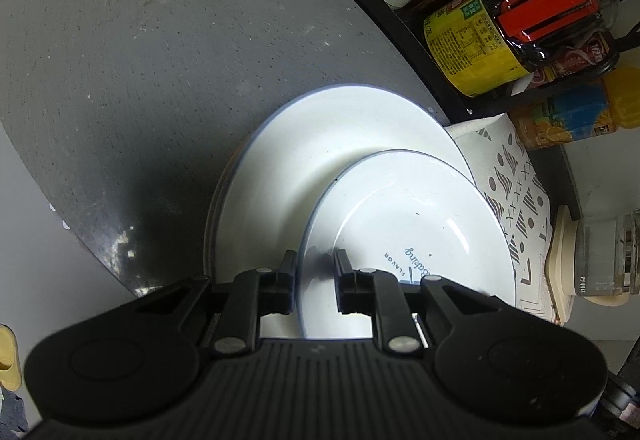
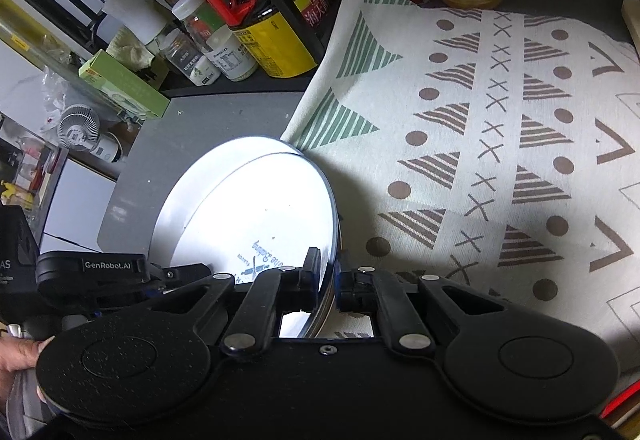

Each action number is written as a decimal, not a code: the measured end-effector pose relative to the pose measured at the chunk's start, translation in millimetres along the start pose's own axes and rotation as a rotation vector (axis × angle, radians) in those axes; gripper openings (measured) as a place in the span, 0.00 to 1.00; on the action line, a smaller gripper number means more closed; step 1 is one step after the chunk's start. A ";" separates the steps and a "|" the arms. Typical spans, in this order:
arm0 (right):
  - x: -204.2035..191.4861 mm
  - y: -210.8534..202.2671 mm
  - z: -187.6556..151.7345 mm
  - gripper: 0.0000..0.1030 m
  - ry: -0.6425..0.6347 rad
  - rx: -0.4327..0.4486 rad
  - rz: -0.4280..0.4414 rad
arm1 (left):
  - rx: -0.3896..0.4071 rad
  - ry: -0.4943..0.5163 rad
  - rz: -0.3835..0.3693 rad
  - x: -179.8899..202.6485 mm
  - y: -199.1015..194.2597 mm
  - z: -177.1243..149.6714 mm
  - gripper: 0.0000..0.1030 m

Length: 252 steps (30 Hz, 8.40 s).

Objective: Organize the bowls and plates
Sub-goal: 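Lower the 'BAKERY' plate onto the 'Sweet' plate stack with both grippers, then open both grippers and move them to the red bowl rim, then close both grippers on the rim of the red bowl holding the green bowl, then lift the nested red and green bowls and carry them over the plate stack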

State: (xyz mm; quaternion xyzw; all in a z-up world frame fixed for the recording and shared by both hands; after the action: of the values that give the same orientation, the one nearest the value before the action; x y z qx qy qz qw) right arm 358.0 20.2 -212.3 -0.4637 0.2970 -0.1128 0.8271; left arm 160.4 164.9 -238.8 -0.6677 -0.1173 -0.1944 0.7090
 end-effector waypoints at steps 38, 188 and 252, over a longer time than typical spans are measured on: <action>3.1 27.1 -17.2 0.24 0.086 -0.045 -0.021 | 0.099 0.133 0.135 -2.1 -31.8 31.3 0.54; 177.8 -146.8 -172.6 0.33 0.555 0.265 -0.198 | -0.279 0.593 -0.051 178.9 55.6 -215.4 0.29; -36.0 -10.1 -25.9 0.33 0.335 0.194 -0.071 | -0.125 0.399 -0.073 44.8 -57.0 39.6 0.31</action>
State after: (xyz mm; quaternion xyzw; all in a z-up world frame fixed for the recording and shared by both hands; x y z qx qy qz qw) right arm 314.8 13.2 -200.2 -0.3668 0.4017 -0.2455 0.8024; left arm 179.7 197.0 -165.2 -0.6540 0.0137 -0.3550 0.6679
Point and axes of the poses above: each gripper's, at about its wrist camera, not at the fingertips, and y roughly the way its jaws point, x to its right, z to its top, the point moved 8 cm from there along y, roughly the way its jaws point, and after that the axes turned 6 degrees about -y, right-handed, at the moved point
